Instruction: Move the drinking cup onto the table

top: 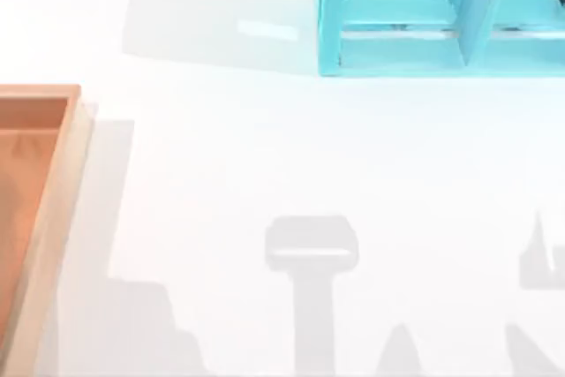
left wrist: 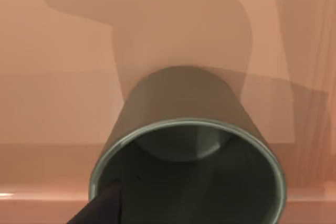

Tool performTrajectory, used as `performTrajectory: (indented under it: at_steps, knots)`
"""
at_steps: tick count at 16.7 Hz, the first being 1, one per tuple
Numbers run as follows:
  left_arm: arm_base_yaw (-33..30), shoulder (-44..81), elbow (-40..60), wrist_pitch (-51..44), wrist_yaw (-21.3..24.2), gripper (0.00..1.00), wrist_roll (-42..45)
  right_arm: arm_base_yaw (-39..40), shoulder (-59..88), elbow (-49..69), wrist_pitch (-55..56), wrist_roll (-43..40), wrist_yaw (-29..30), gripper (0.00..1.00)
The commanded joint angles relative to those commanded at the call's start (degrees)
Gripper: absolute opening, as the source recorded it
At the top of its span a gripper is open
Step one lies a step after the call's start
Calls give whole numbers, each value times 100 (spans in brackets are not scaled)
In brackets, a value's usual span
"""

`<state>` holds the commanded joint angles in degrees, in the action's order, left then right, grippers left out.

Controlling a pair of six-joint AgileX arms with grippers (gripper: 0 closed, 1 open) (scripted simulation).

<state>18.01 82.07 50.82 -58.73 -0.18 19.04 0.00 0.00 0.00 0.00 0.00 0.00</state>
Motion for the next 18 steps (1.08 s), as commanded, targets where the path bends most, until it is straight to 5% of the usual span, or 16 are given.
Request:
performTrajectory:
  at_steps: [9,18]
  knots:
    - [23,249,-713,959,-1,100,27,0,0,0,0,0,0,100]
    - [23,249,-713,959,-1,32,27,0,0,0,0,0,0,100]
